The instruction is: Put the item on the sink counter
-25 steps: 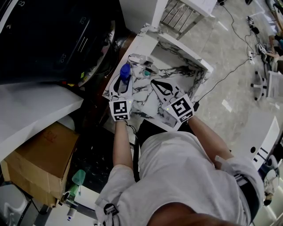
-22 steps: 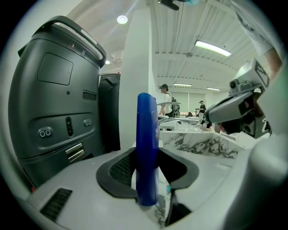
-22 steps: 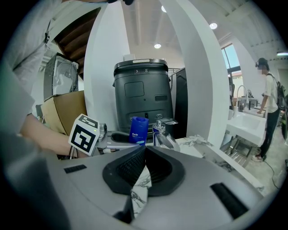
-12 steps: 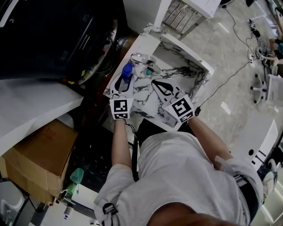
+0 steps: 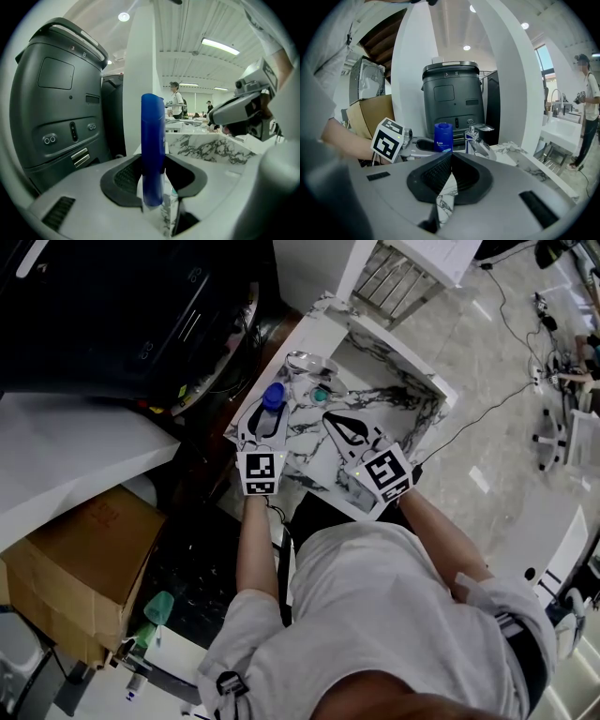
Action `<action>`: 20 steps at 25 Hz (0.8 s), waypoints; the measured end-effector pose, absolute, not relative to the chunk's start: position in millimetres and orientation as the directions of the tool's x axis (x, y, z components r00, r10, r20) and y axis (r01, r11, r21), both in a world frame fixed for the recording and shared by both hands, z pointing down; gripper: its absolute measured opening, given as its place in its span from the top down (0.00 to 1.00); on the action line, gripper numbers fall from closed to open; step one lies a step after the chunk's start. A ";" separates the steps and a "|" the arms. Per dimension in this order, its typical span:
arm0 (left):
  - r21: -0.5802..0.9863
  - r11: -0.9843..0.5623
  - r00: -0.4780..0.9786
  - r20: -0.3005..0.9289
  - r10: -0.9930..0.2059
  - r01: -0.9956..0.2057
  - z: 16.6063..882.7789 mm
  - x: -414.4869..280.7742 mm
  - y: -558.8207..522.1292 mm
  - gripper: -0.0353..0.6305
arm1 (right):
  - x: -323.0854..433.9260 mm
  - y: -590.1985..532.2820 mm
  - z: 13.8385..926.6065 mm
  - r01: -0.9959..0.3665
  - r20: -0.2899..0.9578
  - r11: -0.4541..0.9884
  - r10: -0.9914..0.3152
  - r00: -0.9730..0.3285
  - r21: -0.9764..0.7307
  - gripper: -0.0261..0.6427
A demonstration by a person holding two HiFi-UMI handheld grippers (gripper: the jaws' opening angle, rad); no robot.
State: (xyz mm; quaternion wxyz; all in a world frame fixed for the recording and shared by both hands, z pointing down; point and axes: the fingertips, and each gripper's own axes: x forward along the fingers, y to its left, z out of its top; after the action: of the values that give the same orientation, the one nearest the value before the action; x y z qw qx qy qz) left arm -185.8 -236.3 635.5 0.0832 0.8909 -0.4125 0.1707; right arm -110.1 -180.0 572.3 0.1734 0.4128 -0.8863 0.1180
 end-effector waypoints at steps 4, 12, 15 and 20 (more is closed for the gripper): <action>0.003 -0.644 0.597 0.382 -0.706 -0.765 636.4 -187.0 -233.8 0.70 | -111.4 -178.1 573.4 -0.769 0.407 0.635 -0.686 -0.603 -0.070 0.95; 0.015 -0.634 0.587 0.397 -0.706 -0.773 637.9 -188.2 -234.1 0.70 | -111.0 -175.0 571.2 -0.769 0.410 0.636 -0.685 -0.602 -0.067 0.95; 0.043 -0.616 0.579 0.397 -0.712 -0.786 638.0 -190.1 -235.0 0.70 | -110.8 -172.3 570.4 -0.767 0.409 0.638 -0.683 -0.605 -0.068 0.95; 0.037 -0.625 0.584 0.401 -0.705 -0.780 637.8 -186.1 -230.9 0.70 | -106.0 -165.8 572.1 -0.765 0.415 0.640 -0.678 -0.607 -0.073 0.95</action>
State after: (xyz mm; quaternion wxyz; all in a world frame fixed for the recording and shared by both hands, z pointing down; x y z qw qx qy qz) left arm -186.1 -230.9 637.8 0.1050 0.8838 -0.4200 0.1771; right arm -106.0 -165.8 572.1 0.1774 0.4062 -0.8880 0.1224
